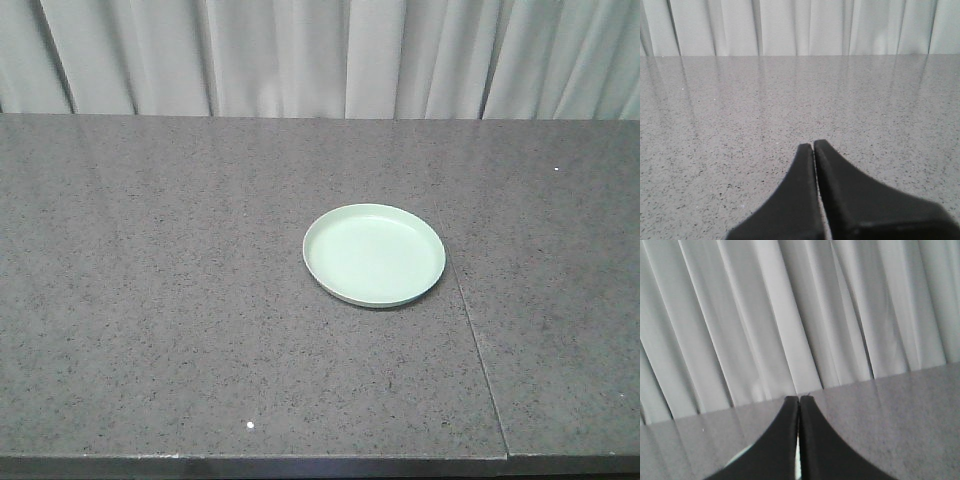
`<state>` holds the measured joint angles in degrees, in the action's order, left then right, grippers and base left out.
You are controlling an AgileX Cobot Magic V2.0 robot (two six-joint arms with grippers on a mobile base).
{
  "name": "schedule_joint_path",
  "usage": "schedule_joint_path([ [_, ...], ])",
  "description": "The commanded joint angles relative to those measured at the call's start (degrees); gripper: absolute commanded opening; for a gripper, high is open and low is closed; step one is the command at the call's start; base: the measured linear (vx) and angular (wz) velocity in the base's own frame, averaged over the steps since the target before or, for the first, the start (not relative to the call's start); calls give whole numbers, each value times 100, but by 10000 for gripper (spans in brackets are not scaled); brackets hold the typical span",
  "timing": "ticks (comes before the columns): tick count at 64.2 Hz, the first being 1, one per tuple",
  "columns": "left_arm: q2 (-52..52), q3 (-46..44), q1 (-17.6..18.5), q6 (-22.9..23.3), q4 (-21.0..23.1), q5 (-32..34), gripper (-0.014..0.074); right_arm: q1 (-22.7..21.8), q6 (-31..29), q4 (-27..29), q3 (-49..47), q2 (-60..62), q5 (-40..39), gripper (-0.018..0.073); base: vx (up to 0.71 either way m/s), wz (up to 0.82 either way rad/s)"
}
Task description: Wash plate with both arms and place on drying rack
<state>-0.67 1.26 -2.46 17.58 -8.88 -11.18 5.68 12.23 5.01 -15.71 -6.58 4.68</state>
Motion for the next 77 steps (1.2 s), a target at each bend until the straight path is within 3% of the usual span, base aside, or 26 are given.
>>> schedule_joint_path([
  [1, -79, -148, -9, 34, -17, 398, -6, 4, -37, -3, -485, -421, -510, -1, 0, 0],
  [15, -79, -148, -9, 34, -17, 398, -6, 6, -922, -107, -1813, -1798, 698, 81, 0, 0],
  [25, -79, -148, -9, 34, -17, 398, -6, 6, -1657, 353, -2768, -2765, 1457, 309, 0, 0],
  [34, -79, -148, -9, 34, -17, 398, -6, 6, -2423, 1021, -3084, -3477, 1234, 498, 0, 0],
  [49, -79, -148, -9, 34, -17, 398, -6, 6, -4086, 2400, -4398, -4803, 2636, 492, 0, 0],
  [57, -79, -148, -9, 34, -17, 398, -6, 100, -4691, 2718, -5239, -5663, 3410, 471, 0, 0],
  [67, -79, -148, -9, 34, -17, 398, -6, 635, -4511, 2193, -6154, -6712, 3631, 469, 0, 0],
  [77, -79, -148, -9, 34, -17, 398, -6, 991, -3292, 964, -6844, -7733, 3847, 469, 0, 0],
])
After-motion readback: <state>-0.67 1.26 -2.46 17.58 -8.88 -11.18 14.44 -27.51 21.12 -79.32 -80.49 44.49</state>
